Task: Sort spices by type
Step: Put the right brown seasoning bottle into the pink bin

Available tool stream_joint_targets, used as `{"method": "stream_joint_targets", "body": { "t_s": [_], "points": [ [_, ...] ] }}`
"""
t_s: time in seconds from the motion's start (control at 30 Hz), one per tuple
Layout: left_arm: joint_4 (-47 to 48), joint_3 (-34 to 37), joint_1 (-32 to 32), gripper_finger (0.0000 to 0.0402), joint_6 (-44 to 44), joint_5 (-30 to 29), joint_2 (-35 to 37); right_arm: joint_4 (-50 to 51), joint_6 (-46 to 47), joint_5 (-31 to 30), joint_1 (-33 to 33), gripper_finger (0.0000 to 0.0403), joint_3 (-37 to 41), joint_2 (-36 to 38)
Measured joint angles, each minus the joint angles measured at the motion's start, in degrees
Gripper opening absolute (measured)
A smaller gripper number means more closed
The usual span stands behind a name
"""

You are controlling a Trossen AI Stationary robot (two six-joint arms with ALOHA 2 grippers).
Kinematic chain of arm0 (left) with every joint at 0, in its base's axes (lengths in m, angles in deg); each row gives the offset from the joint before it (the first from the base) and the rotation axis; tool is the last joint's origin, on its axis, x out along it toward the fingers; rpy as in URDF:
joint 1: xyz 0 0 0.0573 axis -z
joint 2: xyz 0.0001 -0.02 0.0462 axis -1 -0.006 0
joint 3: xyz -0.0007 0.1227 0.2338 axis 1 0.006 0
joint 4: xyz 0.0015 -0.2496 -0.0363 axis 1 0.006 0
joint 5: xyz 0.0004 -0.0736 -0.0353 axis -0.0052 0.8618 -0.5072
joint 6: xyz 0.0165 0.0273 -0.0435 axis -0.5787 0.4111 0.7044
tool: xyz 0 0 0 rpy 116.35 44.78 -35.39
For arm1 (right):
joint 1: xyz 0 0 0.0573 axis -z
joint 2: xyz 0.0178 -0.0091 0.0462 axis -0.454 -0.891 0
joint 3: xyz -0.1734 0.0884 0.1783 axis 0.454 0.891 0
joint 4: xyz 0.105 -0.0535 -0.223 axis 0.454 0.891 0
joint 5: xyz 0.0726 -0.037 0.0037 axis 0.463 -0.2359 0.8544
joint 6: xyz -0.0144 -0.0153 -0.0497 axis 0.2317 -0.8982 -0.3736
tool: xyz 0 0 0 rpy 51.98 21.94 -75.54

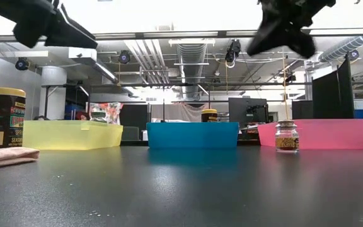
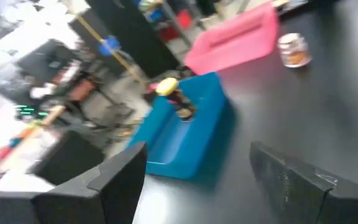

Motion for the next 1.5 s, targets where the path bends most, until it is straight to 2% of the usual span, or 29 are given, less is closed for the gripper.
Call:
{"method": "stream_joint_targets", "body": {
  "t_s": [0.1,0.17,0.3,0.37,0.47,0.57,0.77,1.07,1.17,1.33,1.5],
  "points": [
    [0.04,0.02,0.00,0.0268,-1.75,-3.66,0.00,17.37,9.99,0.61,1.25,0.0027,-6.34,-2.35],
    [0.23,0.02,-0.07,0.0268,-2.73,-4.61,0.00,27.28,14.33,3.45,2.30,0.0027,-9.77,-4.03],
    [0.12,0.04,-0.30,0.0268,-5.52,-4.85,0.00,35.98,17.41,11.50,4.77,0.0027,-13.56,-6.48],
    [0.12,0.04,-0.49,0.0268,-6.34,-6.94,0.00,35.85,17.39,15.12,5.87,0.0027,-14.15,-7.28],
    [0.48,0.04,-0.59,0.0268,-6.40,-13.88,0.00,36.06,17.37,18.49,7.36,0.0027,-14.32,-8.33],
    [0.85,0.04,-0.59,0.0268,-6.17,-18.65,0.02,36.40,16.92,20.24,8.89,0.0028,-14.20,-9.39],
    [1.30,0.04,-0.92,0.0268,-5.61,-18.52,0.00,36.52,16.25,21.18,12.42,0.0065,-14.12,-11.04],
    [1.37,0.66,-0.96,0.0268,-3.45,-18.63,0.00,36.49,12.74,22.13,15.83,0.0197,-14.10,-11.41],
    [1.36,0.79,-0.96,0.0268,-2.78,-18.61,0.00,36.44,11.92,22.46,16.02,0.0229,-14.10,-12.83],
    [1.36,0.79,-0.94,0.0268,-1.68,-18.51,0.00,36.41,11.32,22.68,15.97,0.0262,-14.10,-15.74],
    [1.35,0.79,-0.92,0.0268,-1.37,-18.47,0.00,36.36,9.39,22.77,16.92,0.0271,-14.08,-18.18]
  ]
}}
